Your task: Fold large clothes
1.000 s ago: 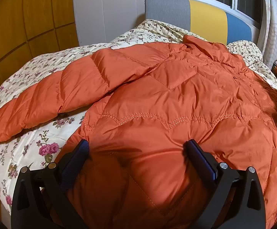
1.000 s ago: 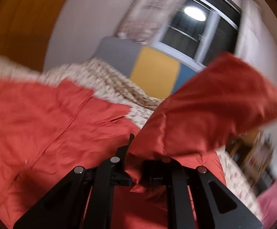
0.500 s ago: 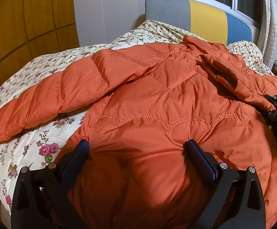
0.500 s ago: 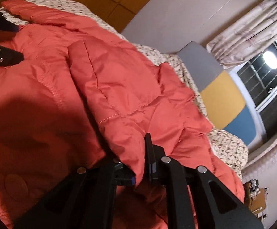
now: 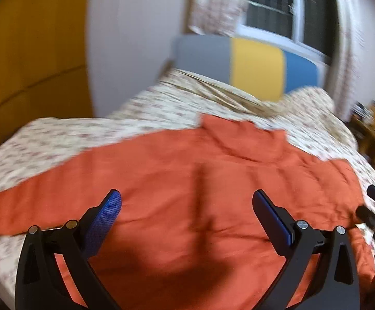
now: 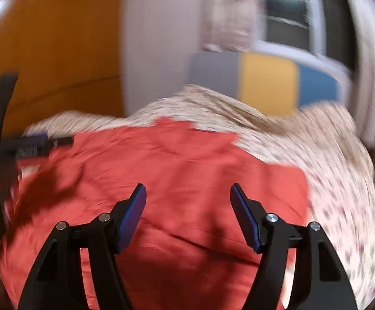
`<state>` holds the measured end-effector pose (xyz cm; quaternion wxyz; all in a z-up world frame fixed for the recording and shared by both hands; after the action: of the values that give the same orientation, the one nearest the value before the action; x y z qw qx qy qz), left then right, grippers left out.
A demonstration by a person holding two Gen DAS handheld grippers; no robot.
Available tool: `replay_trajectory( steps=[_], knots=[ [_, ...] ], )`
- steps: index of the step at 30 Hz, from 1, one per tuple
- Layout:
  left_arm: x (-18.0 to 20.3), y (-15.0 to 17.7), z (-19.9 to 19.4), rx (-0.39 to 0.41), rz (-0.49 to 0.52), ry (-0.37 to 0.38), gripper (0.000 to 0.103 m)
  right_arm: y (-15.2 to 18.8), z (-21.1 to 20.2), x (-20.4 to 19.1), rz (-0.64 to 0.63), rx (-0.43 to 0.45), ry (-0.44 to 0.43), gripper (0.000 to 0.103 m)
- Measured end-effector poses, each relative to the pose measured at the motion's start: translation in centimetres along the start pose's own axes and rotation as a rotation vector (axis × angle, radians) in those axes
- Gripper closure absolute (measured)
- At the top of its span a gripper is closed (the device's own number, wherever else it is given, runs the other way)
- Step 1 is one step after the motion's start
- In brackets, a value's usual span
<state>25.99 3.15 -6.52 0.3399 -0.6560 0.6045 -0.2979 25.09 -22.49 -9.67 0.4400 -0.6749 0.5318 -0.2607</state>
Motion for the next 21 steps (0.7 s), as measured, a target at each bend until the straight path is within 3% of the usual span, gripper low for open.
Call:
replay_trajectory(
  steps=[1, 4, 5, 6, 9, 13, 18, 21],
  knots=[
    [1.1, -0.1, 1.2, -0.008, 0.027, 0.003, 0.003, 0.0, 0.4, 2.3, 0.076, -0.016, 0.071, 0.044],
    [3.5, 0.2, 5.8, -0.043, 0.12, -0.006, 0.003, -1.1, 0.3, 6.3, 0.233, -0.029, 0.147, 0.057],
    [3.8, 0.8, 7.6, -0.084, 0.157, -0.042, 0.003, -1.4, 0.8, 7.7, 0.285, -0.039, 0.168, 0.06],
    [3.7, 1.4, 9.2, -0.13, 0.165, -0.064, 0.003, -1.7, 0.8, 8.5, 0.311, -0.05, 0.179, 0.064],
    [2.2, 3.0, 10.7, -0.187, 0.088, -0.034, 0.003, -1.5, 3.6, 9.4, 0.313, -0.119, 0.188, 0.075],
    [1.2, 3.1, 10.9, -0.175, 0.054, -0.071, 0.003, 1.2, 10.1, 9.3, 0.286, -0.26, 0.192, 0.075],
    [1.2, 3.2, 11.2, -0.184, 0.057, -0.069, 0.003, 2.5, 9.9, 9.2, 0.282, -0.256, 0.2, 0.074],
    [1.4, 3.6, 10.5, -0.186, 0.046, -0.06, 0.003, 1.8, 7.6, 9.5, 0.339, -0.176, 0.148, 0.072]
  ],
)
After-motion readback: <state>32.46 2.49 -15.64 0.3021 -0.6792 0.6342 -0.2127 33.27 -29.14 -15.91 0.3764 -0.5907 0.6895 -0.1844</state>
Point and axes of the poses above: each gripper's, at about its wrist camera, not at the fingertips, and z roughly the way its jaws point, x to its right, y to its underside, the point moved 4 cm from there along z, roughly the way its jaws point, and after that the axes turned 5 degrees about -y, right-handed, at the moved point
